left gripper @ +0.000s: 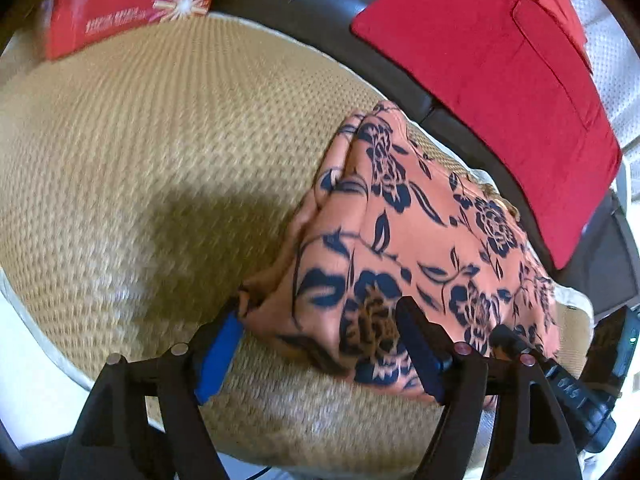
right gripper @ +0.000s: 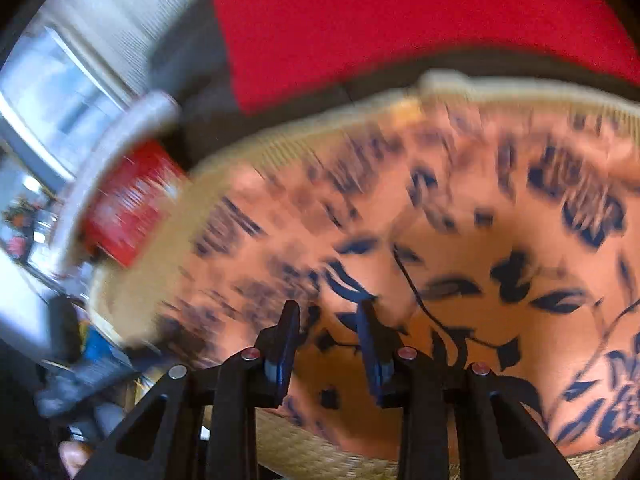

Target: Fold small clothes

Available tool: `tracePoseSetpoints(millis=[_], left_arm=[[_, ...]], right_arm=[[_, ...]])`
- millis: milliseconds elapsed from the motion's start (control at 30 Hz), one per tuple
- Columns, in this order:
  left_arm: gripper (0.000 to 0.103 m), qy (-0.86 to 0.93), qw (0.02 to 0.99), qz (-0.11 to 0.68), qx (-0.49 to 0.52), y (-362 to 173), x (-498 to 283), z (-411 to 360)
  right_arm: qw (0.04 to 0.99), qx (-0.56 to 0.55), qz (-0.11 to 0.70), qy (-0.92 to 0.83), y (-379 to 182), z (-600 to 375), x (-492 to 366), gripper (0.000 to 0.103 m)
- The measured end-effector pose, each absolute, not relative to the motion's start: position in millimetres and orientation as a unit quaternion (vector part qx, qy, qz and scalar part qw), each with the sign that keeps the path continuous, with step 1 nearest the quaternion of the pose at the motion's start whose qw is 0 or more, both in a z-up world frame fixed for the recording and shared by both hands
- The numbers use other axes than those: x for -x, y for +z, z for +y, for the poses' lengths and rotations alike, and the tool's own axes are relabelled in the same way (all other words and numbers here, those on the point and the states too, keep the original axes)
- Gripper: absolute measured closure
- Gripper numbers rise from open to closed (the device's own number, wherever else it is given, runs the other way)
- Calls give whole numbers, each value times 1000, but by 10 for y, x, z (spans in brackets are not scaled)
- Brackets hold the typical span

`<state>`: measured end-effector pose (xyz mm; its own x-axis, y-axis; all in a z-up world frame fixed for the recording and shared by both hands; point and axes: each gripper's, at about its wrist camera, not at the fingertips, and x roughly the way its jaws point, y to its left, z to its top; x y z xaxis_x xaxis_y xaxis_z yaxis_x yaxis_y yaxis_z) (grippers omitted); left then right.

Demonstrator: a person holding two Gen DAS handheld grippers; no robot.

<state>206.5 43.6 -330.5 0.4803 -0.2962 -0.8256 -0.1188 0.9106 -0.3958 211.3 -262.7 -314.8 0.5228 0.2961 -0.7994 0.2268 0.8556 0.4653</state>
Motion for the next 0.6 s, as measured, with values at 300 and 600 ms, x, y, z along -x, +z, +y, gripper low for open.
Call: tracePoseSetpoints(millis=[300, 600], left_arm=[[71, -52, 860, 476, 175, -3279, -2202, 215], [76, -53, 863, 483, 138, -3250, -2353, -16]], right_arm=[[797, -349, 489, 64, -3339, -2902, -2135, 85], [769, -409, 483, 93, -3363, -3038, -2064, 87]])
